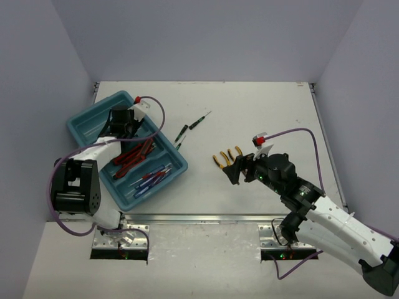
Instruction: Sort the tools into containers
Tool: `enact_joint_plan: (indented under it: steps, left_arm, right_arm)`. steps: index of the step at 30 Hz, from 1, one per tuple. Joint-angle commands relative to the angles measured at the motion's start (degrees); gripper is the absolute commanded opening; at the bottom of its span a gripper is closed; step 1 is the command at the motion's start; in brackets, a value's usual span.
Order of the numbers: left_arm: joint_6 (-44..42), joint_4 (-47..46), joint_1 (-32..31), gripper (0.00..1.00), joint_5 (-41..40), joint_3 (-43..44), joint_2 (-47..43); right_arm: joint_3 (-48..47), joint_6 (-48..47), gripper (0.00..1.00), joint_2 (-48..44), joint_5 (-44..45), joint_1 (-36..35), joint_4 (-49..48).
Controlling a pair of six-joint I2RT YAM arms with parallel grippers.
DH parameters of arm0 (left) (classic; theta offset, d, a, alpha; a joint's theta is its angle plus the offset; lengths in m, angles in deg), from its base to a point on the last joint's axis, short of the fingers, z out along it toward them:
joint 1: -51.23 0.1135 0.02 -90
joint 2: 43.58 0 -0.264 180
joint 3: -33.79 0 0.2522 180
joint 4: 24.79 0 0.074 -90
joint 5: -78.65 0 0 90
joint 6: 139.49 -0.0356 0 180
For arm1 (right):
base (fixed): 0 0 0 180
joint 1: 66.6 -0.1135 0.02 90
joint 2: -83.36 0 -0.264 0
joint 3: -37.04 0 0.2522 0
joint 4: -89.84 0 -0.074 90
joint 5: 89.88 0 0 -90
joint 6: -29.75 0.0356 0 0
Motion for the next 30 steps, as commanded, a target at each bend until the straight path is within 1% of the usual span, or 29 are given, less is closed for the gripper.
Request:
enact_joint_plan:
  steps: [1, 3, 4, 5, 7, 8, 10, 11, 12, 13, 15, 16, 17, 19, 20, 22, 23, 24, 25, 26, 28, 30]
  left_arm:
    - [2.6, 5.1, 0.1, 0.53, 3.1, 4.2, -3.7]
    - [3.1, 6.4, 0.0, 0.55, 3.7, 5.6, -5.8]
    - [3.5, 8.2, -0.1, 0.65, 3.7, 6.7, -6.3]
    - [4.2, 8.5, -0.2, 0.99, 3.8, 7.3, -6.9]
    - [6.9, 8.9, -0.3, 1.00, 5.0, 8.6, -8.6]
    - [10.1, 8.5, -0.3, 1.00, 4.2, 9.5, -9.6]
    - [19.1, 7.9, -0.3, 1.00, 2.8, 10.5, -11.3]
    - [30.1, 11.2, -0.3, 1.00, -2.9, 14.1, -11.6]
    - [43.3, 15.9, -0.1, 1.00, -9.0, 18.1, -11.0]
    - [51.3, 21.8, 0.3, 1.00, -9.9, 22.1, -9.7]
    - [56.3, 35.1, 0.8, 1.00, -2.9, 30.2, -7.1]
    - [58.0, 39.7, 0.8, 1.00, 1.5, 32.5, -6.6]
    - [59.6, 42.7, 0.8, 1.00, 5.9, 33.5, -6.8]
    - [64.8, 41.4, 0.8, 1.00, 10.9, 31.7, -10.2]
    - [66.1, 37.5, 0.8, 1.00, 13.4, 28.6, -11.9]
    - [63.6, 30.5, 0.4, 1.00, 26.3, 23.9, -15.5]
    - [62.7, 25.5, -0.2, 1.00, 30.5, 21.7, -16.0]
    - [60.5, 23.6, -3.1, 1.00, 29.9, 21.1, -15.5]
    - [57.8, 23.0, -5.7, 1.00, 27.1, 21.5, -14.3]
    - [54.6, 23.4, -6.9, 1.00, 23.0, 23.3, -11.6]
    - [46.2, 28.2, -16.8, 1.00, 14.6, 32.6, 0.4]
    - [42.6, 33.6, -20.6, 1.00, 12.7, 43.1, 10.7]
  right_arm:
    - [0.0, -1.0, 0.99, 0.4, 0.9, 0.7, -1.7]
    - [0.0, -1.0, 0.99, 0.9, 0.8, 0.8, -1.7]
    - [-0.1, -1.0, 0.99, 1.2, 0.7, 0.9, -1.8]
    - [-0.1, -1.0, 0.99, 1.4, 0.5, 1.0, -1.7]
    - [-0.2, -0.8, 0.99, 2.0, 0.4, 1.2, -1.7]
    - [-0.3, -0.8, 0.99, 2.6, 0.1, 1.4, -1.7]
    - [-0.6, -0.7, 0.99, 3.3, -0.2, 1.6, -1.8]
    - [-0.9, -0.1, 0.99, 4.6, -0.6, 2.0, -1.8]
    - [-1.1, 0.9, 0.99, 6.0, -1.4, 2.6, -1.8]
    - [-2.1, 2.0, 0.99, 7.6, -2.6, 3.2, -1.8]
    - [-5.3, 5.0, 0.99, 12.1, -4.6, 4.1, -0.7]
    - [-6.9, 7.5, 0.99, 15.1, -4.0, 4.5, 0.6]
    - [-8.6, 10.4, 0.99, 18.5, -2.7, 4.8, 2.3]
    - [-13.4, 14.4, 0.99, 23.8, -0.9, 5.0, 5.0]
    - [-15.7, 15.4, 0.99, 26.0, -0.5, 5.2, 6.7]
    - [-18.4, 17.0, 0.99, 30.1, -0.1, 5.3, 11.4]
    - [-19.1, 17.7, 0.99, 30.8, 0.3, 5.3, 12.3]
    - [-18.5, 18.4, 0.99, 30.5, 0.5, 5.4, 12.3]
    - [-17.6, 19.0, 0.99, 29.5, 0.6, 5.5, 11.9]
    - [-17.2, 19.0, 0.99, 28.0, 0.9, 5.4, 11.2]
    - [-13.1, 17.7, 0.99, 23.5, 2.5, 5.5, 10.1]
    - [-10.3, 15.4, 0.99, 17.5, 4.6, 6.0, 10.1]
